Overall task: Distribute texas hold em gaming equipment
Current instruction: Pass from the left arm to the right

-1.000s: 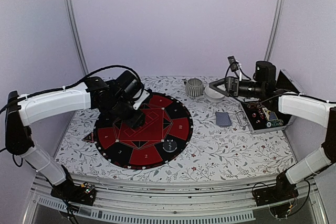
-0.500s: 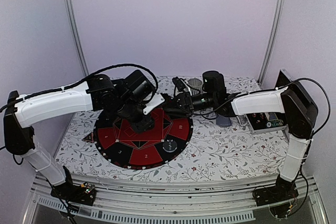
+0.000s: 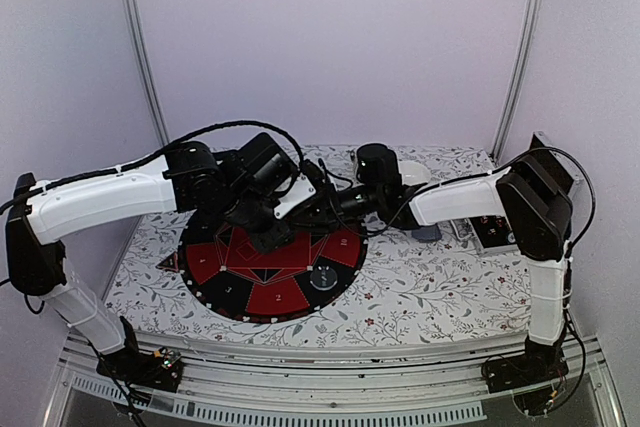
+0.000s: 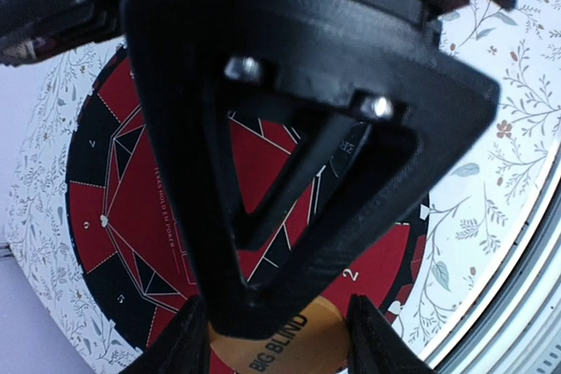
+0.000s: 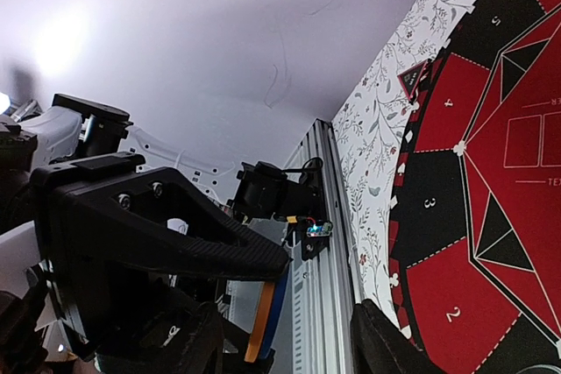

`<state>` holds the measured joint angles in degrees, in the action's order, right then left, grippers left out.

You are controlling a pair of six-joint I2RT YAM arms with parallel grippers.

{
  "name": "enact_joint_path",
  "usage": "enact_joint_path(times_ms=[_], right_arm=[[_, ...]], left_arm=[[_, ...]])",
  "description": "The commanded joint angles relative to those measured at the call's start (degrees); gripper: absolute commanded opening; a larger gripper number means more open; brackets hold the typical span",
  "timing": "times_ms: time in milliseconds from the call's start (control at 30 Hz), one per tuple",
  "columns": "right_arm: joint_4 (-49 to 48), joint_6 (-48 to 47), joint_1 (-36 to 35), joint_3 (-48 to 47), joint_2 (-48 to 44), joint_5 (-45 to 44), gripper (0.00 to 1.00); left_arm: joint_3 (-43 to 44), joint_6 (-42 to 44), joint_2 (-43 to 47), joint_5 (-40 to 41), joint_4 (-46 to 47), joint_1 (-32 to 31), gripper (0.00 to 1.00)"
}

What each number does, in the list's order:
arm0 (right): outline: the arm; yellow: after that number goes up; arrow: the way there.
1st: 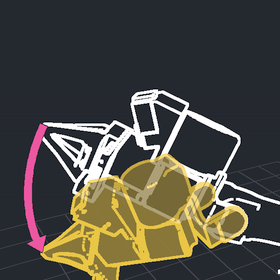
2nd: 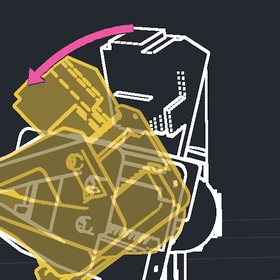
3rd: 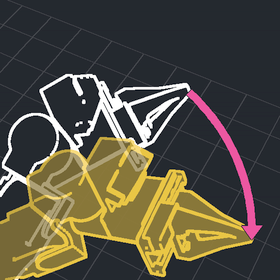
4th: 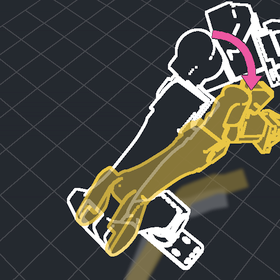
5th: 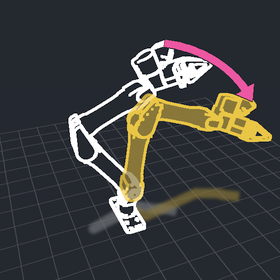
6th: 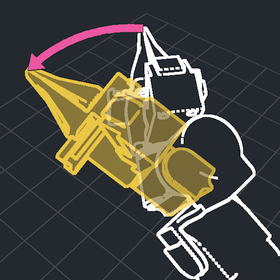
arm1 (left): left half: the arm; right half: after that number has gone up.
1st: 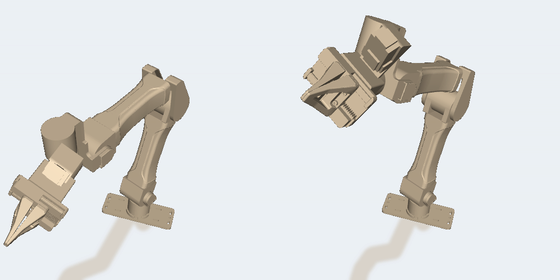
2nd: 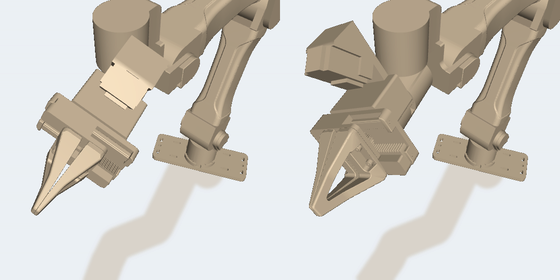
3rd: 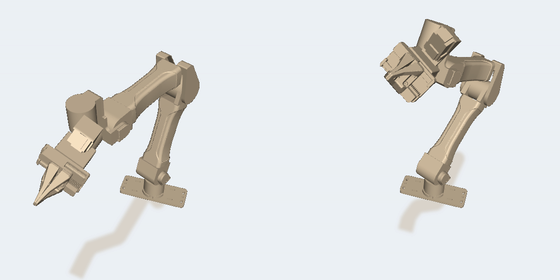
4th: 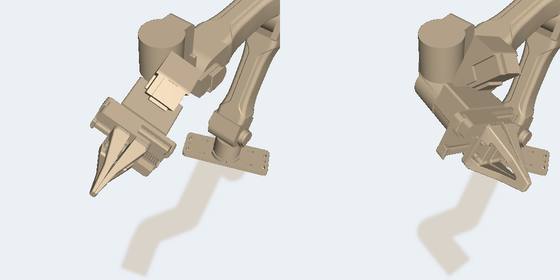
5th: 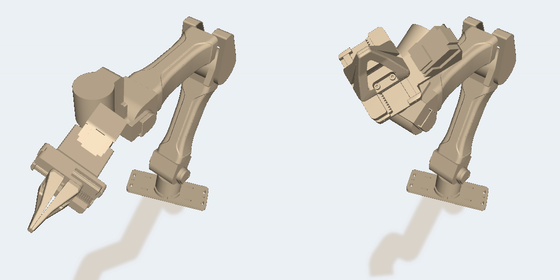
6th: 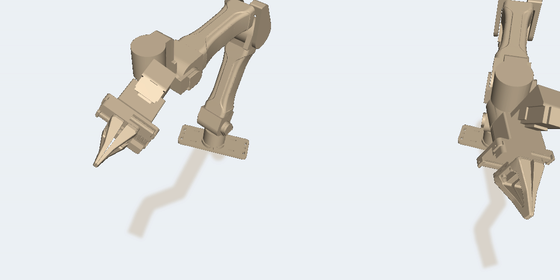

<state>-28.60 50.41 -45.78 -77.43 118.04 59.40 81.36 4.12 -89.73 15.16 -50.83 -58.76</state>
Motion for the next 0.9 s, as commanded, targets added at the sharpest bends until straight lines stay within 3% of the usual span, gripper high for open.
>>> enact_joint_path(times_ms=[0, 167, 433, 533, 700, 733, 867], right_arm=[[-1.91, 1.76, -1.65, -2.95, 2.54, 2.21, 0.51], [-1.83, 2.01, -2.14, -3.24, 3.48, 1.87, 0.46], [-1.56, 1.88, -2.06, -3.47, 3.61, 2.94, 0.10], [-1.26, 1.51, -1.97, -3.53, 3.45, 3.18, 0.05], [2.90, -1.98, -1.48, -3.44, 1.09, 2.24, 0.02], [4.48, -4.11, -1.45, -3.36, 0.16, 1.90, 0.03], [9.09, -11.28, -0.63, -1.72, -4.53, 0.90, 0.02]], left_arm=[[0.34, 1.15, -0.16, 1.37, 1.87, -1.10, 0.25], [0.16, 1.42, -0.52, 2.66, 2.37, -1.10, 0.25], [-0.44, 1.51, -0.24, 1.82, 2.94, -1.11, 0.27], [-0.92, 1.04, 0.47, 1.38, 3.20, -1.13, 0.43], [-2.88, -0.42, 5.17, -1.81, 6.44, -0.74, 0.91], [-3.81, -0.75, 6.72, -3.57, 7.56, -0.37, 0.97], [-7.98, -3.27, 14.30, -15.41, 13.13, 4.72, 0.98]])
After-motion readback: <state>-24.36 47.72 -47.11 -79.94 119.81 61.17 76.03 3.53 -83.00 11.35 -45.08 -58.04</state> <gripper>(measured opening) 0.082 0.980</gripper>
